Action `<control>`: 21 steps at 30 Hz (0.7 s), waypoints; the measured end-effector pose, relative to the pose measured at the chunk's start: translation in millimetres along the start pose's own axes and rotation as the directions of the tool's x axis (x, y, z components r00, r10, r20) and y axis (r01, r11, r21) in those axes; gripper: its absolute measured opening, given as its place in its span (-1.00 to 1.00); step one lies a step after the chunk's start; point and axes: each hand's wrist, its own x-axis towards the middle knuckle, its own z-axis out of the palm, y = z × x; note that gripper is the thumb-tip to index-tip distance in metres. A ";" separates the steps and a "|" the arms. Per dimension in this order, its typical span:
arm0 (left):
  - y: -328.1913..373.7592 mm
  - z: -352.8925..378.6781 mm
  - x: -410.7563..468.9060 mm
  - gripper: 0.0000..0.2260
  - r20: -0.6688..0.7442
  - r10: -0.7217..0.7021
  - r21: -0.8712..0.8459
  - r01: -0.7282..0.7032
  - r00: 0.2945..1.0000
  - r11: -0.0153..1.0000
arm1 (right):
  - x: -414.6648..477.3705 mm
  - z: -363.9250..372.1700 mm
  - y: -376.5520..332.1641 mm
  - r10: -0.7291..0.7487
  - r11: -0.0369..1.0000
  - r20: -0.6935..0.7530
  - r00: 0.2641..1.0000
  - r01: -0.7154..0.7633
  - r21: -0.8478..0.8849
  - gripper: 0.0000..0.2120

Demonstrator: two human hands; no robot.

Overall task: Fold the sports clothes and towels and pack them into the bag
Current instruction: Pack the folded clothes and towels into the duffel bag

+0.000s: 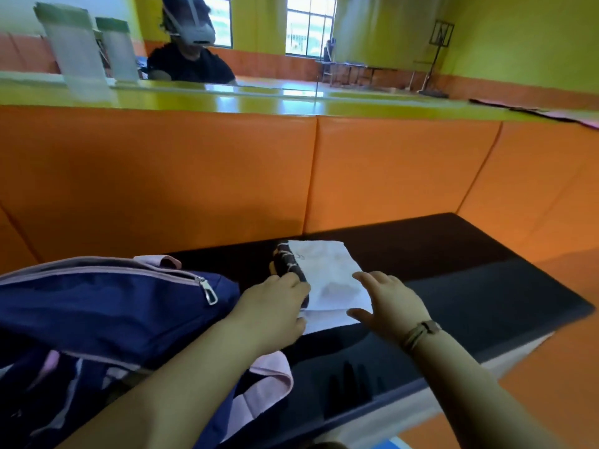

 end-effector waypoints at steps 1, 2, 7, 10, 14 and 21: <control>0.9 6.0 12.4 -0.59 0.020 -0.015 0.021 0.014 1.000 1.000 | 7.3 5.3 3.9 -0.021 1.000 0.008 1.000 0.021 0.000 -0.35; 1.6 10.7 23.5 -0.54 0.044 -0.032 0.041 0.030 0.999 0.999 | 14.2 9.8 7.3 -0.038 0.999 0.022 0.999 0.038 0.009 -0.31; -4.0 33.0 65.1 -0.37 0.220 -0.096 0.134 0.068 0.971 0.989 | 38.1 27.7 23.1 -0.084 0.993 0.174 0.981 0.069 0.092 -0.29; -9.2 42.0 76.1 -0.43 0.232 -0.127 0.099 0.107 0.964 0.989 | 38.5 38.7 29.7 -0.107 0.983 0.152 0.983 0.081 0.166 -0.35; -9.0 38.6 80.2 -0.68 0.129 -0.122 0.002 0.123 0.984 0.992 | 38.4 41.3 34.5 -0.097 0.951 0.081 0.992 0.069 0.300 -0.32; 0.8 -7.0 55.7 -0.79 0.081 -0.091 -0.217 0.107 0.993 0.970 | 30.4 13.0 48.1 -0.148 0.899 -0.115 0.982 0.182 0.398 -0.56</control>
